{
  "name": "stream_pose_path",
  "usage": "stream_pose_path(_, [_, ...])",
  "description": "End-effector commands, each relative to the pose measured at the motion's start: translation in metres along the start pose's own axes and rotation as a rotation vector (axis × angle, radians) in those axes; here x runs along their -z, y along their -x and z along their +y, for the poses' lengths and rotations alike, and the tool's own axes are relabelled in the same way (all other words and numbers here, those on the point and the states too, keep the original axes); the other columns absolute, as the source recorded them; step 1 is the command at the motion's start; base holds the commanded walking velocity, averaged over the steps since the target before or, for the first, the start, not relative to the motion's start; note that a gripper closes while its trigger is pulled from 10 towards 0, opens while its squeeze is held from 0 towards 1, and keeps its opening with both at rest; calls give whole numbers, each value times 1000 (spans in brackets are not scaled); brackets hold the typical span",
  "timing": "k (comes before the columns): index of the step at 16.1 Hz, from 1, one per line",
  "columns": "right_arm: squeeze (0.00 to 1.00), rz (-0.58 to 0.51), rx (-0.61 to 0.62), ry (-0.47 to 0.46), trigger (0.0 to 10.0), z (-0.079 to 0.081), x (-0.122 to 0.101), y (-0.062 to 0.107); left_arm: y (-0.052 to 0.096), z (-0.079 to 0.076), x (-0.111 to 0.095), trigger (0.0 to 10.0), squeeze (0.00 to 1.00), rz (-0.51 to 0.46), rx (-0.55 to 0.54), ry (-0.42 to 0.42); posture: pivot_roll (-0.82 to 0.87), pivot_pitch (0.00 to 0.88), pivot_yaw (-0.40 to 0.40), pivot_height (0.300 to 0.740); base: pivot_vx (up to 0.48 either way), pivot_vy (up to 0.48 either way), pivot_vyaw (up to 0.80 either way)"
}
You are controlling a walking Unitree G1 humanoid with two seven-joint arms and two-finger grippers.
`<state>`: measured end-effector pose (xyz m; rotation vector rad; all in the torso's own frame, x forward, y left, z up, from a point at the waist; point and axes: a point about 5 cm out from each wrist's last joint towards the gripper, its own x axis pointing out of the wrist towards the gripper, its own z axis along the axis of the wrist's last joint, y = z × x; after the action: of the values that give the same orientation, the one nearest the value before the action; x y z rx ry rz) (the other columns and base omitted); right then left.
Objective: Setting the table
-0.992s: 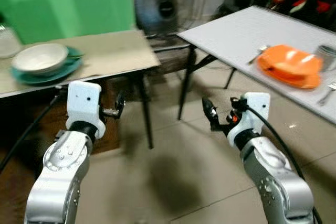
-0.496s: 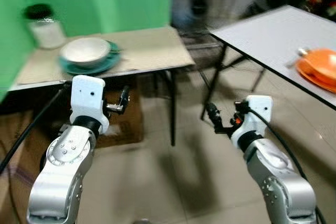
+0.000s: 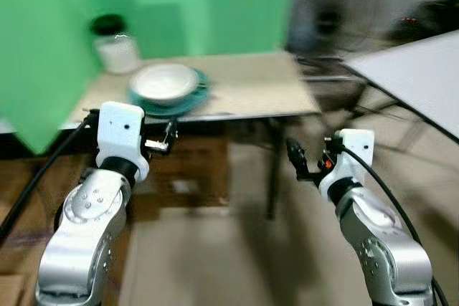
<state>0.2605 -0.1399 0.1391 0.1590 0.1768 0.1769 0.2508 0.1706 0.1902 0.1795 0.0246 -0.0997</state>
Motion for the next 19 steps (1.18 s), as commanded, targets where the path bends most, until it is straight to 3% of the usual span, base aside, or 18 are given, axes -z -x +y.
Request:
stream_pose_path(1, [1000,-10,-24,2,10000,7,-1,-1,0,5,1,10000,988,8,-15,-8,51,0,41,740,330,0,0])
stream_pose_path(2, [545,-12,-17,3,10000,6,-1,-2,-1,6,1,10000,988,7,-14,-10,53,1,46,740,326,0,0])
stream_pose_path(3, [0,-13,-12,5,10000,5,-2,-3,-1,6,0,10000,988,6,-12,-13,53,1,48,740,330,0,0])
stream_pose_path(19, [0,-40,-40,24,10000,6,-9,-13,-1,5,1,10000,984,13,-19,-5,65,21,28,740,332,0,0])
